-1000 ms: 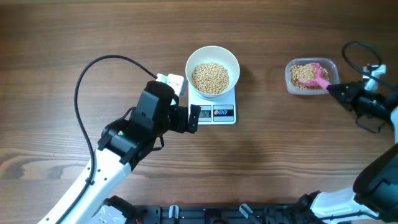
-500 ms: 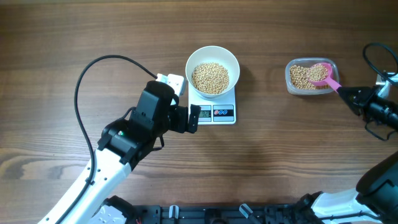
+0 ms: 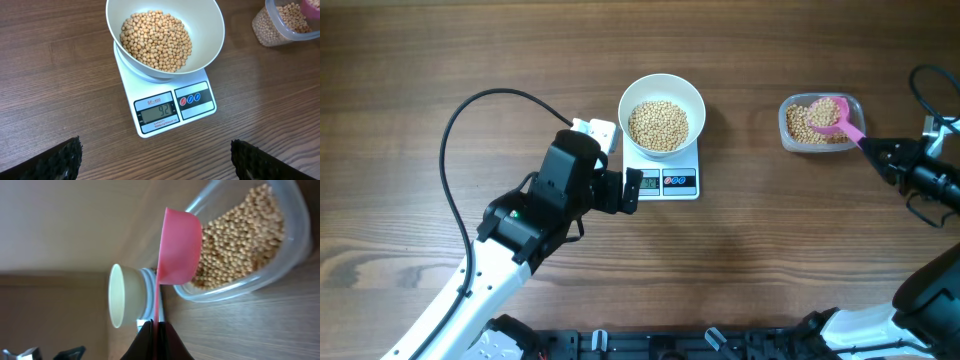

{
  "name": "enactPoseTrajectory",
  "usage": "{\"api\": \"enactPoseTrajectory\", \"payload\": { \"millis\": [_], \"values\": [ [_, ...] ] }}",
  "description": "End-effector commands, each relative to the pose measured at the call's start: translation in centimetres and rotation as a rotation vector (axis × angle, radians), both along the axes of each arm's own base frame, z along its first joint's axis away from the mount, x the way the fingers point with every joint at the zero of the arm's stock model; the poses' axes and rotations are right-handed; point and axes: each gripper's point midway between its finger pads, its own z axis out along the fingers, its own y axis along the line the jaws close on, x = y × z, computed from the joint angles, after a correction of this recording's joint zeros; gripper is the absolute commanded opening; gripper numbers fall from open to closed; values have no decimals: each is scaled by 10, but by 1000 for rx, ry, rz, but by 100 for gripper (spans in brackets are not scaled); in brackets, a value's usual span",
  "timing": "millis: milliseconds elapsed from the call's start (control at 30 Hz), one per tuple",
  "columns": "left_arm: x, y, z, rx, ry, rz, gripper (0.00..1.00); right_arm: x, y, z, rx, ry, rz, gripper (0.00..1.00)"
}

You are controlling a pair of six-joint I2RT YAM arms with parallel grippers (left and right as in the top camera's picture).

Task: Scoop item into bowl and weigh 150g on scale
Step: 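Drag the scoop through the soybeans and lift it filled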

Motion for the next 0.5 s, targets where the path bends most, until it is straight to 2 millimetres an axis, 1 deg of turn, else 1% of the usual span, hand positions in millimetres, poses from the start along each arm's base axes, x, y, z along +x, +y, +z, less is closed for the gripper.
{"api": "enactPoseTrajectory", "payload": {
  "millis": [0, 233, 367, 467],
  "values": [
    [1, -4, 3, -7, -1, -11, 100, 0, 7, 8, 82, -53, 18, 4],
    [1, -4, 3, -7, -2, -12, 100, -1, 9, 10, 99, -52, 18, 4],
    [1, -4, 3, -7, -1, -12, 100, 1, 13, 26, 168, -114, 28, 4],
    [1, -4, 3, -7, -1, -11, 100, 1, 14, 28, 197, -105, 23, 4]
  ]
}}
